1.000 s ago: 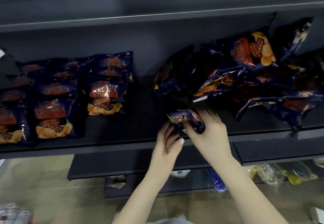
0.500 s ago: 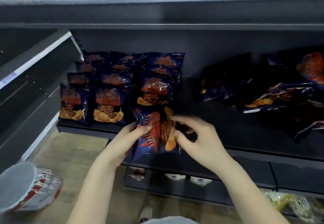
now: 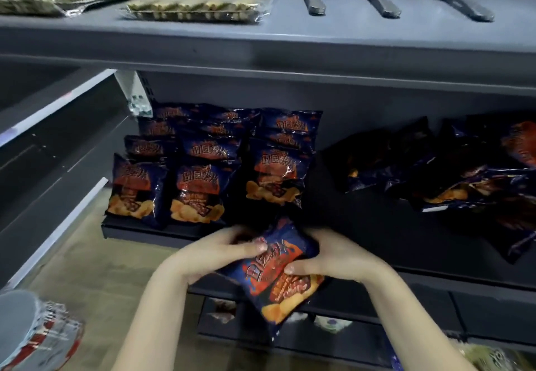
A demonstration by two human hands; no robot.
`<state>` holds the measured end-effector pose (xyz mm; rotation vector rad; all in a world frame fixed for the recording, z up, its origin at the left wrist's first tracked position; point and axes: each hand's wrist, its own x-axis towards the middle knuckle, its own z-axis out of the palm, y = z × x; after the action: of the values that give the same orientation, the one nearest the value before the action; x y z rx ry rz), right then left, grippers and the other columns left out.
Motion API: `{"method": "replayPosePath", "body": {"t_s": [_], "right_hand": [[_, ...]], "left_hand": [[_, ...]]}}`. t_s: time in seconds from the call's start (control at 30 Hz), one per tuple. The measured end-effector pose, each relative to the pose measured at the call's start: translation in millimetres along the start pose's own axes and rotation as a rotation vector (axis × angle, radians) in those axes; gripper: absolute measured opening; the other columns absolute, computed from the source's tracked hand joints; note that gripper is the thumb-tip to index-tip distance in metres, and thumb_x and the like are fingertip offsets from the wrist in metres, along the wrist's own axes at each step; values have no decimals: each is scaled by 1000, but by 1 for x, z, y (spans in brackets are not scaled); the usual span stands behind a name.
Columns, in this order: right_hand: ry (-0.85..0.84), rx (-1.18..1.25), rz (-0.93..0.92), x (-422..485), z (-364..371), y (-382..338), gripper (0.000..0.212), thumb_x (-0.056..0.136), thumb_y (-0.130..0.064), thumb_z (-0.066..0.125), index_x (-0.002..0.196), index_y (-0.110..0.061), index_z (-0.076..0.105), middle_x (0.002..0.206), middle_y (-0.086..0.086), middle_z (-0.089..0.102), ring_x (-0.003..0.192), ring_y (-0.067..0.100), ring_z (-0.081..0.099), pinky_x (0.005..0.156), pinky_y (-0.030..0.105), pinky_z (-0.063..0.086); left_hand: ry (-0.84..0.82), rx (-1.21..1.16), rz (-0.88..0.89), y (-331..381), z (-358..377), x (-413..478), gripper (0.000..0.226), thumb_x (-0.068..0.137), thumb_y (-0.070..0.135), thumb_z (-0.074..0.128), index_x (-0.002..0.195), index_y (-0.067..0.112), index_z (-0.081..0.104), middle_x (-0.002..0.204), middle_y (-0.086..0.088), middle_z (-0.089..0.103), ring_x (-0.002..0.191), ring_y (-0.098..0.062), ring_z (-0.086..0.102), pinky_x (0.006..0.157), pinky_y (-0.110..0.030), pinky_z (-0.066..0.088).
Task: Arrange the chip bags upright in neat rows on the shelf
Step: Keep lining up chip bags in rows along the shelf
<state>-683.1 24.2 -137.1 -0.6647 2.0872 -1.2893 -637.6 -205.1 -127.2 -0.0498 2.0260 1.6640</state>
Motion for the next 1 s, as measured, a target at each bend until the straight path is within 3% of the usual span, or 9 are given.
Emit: {"method": "replayPosePath", "body": {"t_s": [0.17,0.27,0.33,0.43,0.53,0.67,0.77,0.87,1.0], "right_hand": [[409,252,14,11,-4,13,35,76,-26,77,108,-28,64,102,-6,73,96,9,67,83,26,55],[564,308,36,20,-2,17,37,79,-23,75,113,-16,63,99,3,73,91,20,69,71,28,58],[572,359,63,26,4,20,40,80,-24,74,117,-16,61,104,1,72,96,18,68,75,28,55],[551,473,61,33,13,26,42,83,-22,70,122,-19,57,113,2,69,106,20,64,91,39,50],[632,564,66,40,15,33,33,85,-11,64,115,-21,57,108,1,70,105,22,64,88,37,50],[704,569,16,50,13,34,35,84,0,65,114,-17,56,108,5,69,103,23,65,85,37,52],[711,555,-9,61,22,34,35,84,1,63,115,-14,57,110,12,67,105,29,64,90,48,51],[750,543,3,69,30,34,37,86,-1,62,119,-15,56,112,10,67,106,27,64,92,49,50],[782,391,37,75,32,33,30,90,-10,60,113,-30,59,105,-6,71,99,11,67,83,32,54]], "left_hand": [[361,-168,188,-13,-10,14,66,66,47,67,125,32,40,125,2,57,110,-12,59,75,-21,55],[293,-135,167,-18,3,20,91,64,51,65,142,29,23,128,9,50,108,-1,56,83,-19,51],[267,-2,128,-23,16,25,98,67,54,65,147,27,15,132,11,43,114,0,50,93,-19,43],[415,179,147,-32,29,38,83,83,41,64,148,23,16,145,4,39,131,-12,38,97,-16,31],[550,260,160,-34,33,47,72,89,30,60,147,22,19,145,-1,40,130,-16,40,85,-6,27],[653,365,302,-33,34,53,71,90,13,59,147,21,18,139,-2,44,113,-1,45,85,1,25],[660,403,370,-35,35,58,84,88,6,59,147,22,2,152,-5,23,134,-14,34,106,-22,34],[649,454,416,-35,38,65,86,88,5,57,141,22,-9,154,-12,12,142,-24,18,114,-38,26],[658,455,409,-34,43,72,85,90,4,52,142,15,-14,155,-16,4,143,-29,9,114,-47,21]]}}
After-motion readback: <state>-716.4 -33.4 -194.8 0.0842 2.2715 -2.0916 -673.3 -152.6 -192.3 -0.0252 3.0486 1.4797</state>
